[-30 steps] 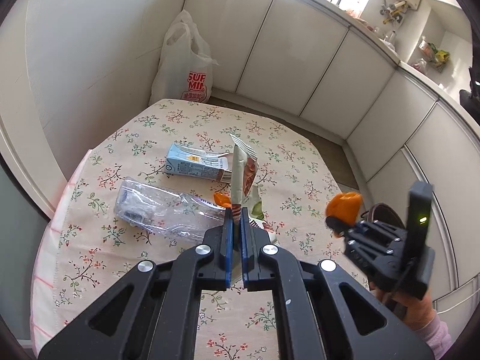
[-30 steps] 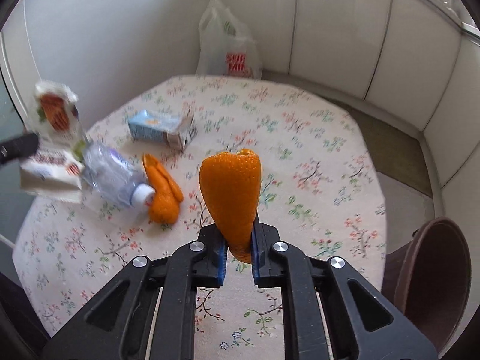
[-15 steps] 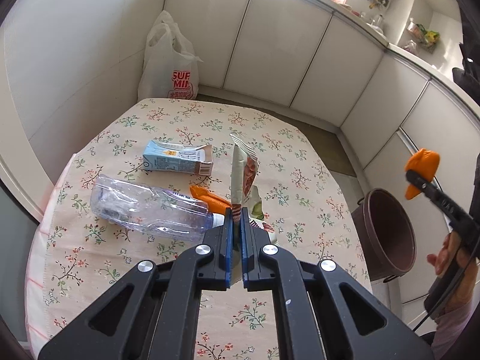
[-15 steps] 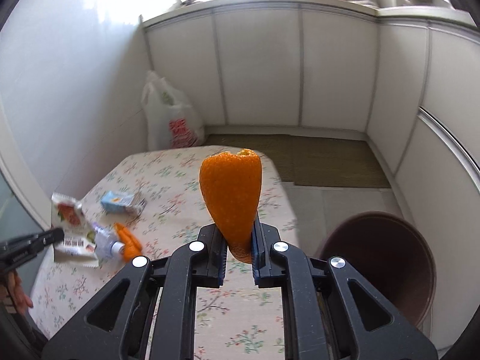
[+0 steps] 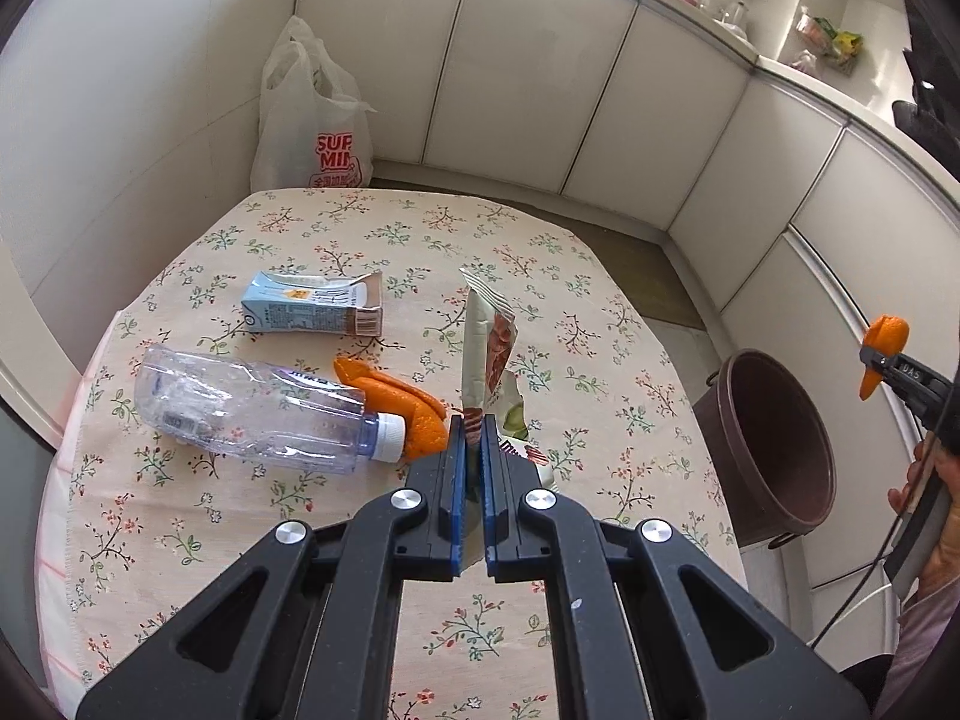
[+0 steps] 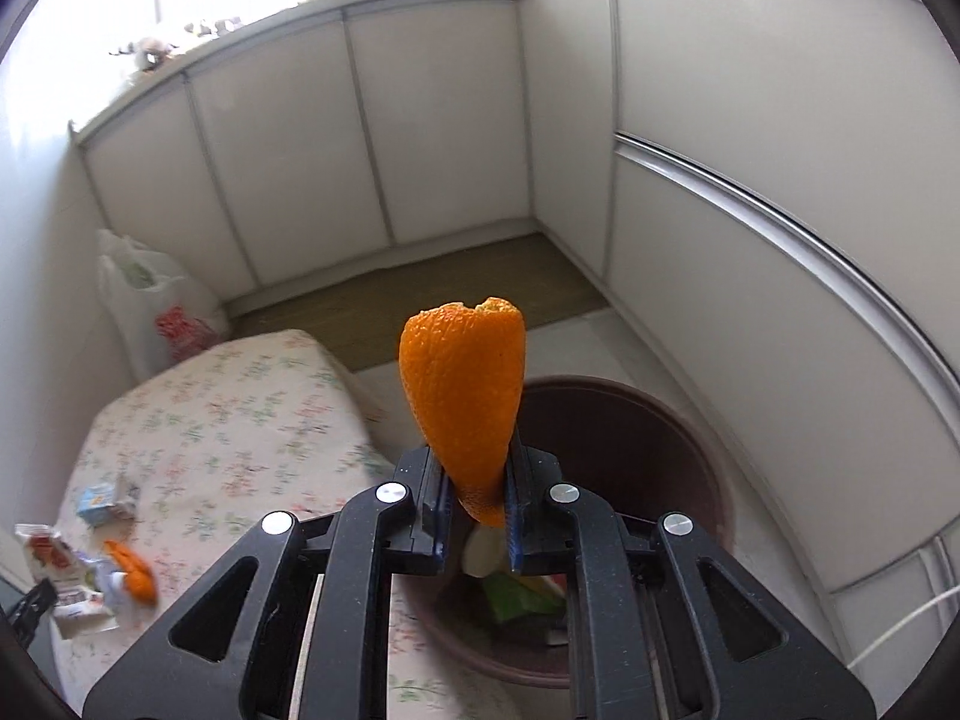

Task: Collect trash
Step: 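Carry the peel over the bin and open the right tool while the left carries the packet, then open the left tool over the bin to drop the nut packet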

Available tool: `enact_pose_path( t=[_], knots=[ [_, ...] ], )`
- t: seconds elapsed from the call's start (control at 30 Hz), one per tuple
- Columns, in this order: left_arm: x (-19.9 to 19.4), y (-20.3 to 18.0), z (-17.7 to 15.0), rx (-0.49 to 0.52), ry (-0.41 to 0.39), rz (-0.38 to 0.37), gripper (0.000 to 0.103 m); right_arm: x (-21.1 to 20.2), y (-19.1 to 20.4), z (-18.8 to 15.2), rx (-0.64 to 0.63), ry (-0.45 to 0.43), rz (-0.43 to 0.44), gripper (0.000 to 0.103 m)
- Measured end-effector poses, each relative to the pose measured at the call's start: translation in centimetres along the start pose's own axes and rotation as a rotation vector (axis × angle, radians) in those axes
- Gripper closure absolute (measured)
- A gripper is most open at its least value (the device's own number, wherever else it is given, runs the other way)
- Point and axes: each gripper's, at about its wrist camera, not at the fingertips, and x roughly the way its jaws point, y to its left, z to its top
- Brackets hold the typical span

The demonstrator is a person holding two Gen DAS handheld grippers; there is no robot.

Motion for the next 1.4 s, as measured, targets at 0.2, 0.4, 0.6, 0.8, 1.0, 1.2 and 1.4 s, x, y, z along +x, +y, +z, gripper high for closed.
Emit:
enact_pose_path(
  t=[0.2,0.4,0.6,0.8,1.0,1.2,1.4],
  knots=[
    [0.4,-0.8,-0.2,0.011,0.003,-0.008,0.099,-0.6,-0.6,-0.2,-0.006,-0.055,-0.163,0.021],
    [0.5,-3.1,0.1,0.029,0.004,-0.041,0.099,-3.3,-2.3,0.8,0.097,-0.195,-0.192,0.007],
    [0.9,-7.9,0.9,0.039,0.003,-0.140,0.099,-4.1,-5.3,1.3,0.200,-0.200,-0.145,0.007],
    [1.9,-15.3,2.1,0.103,0.014,-0.250,0.098,-4.1,-9.3,1.6,0.347,-0.196,-0.102,0.007],
    [4.4,-21.7,2.0,0.157,0.069,-0.322,0.097,-3.5,-13.1,1.2,0.491,-0.172,-0.068,0.007],
    [7.6,-25.8,0.7,0.181,0.153,-0.358,0.097,-3.0,-14.8,1.0,0.569,-0.158,-0.034,0.007],
    [9.8,-27.9,-0.3,0.187,0.225,-0.377,0.097,-2.5,-15.2,0.9,0.610,-0.147,-0.006,0.007]
  ],
)
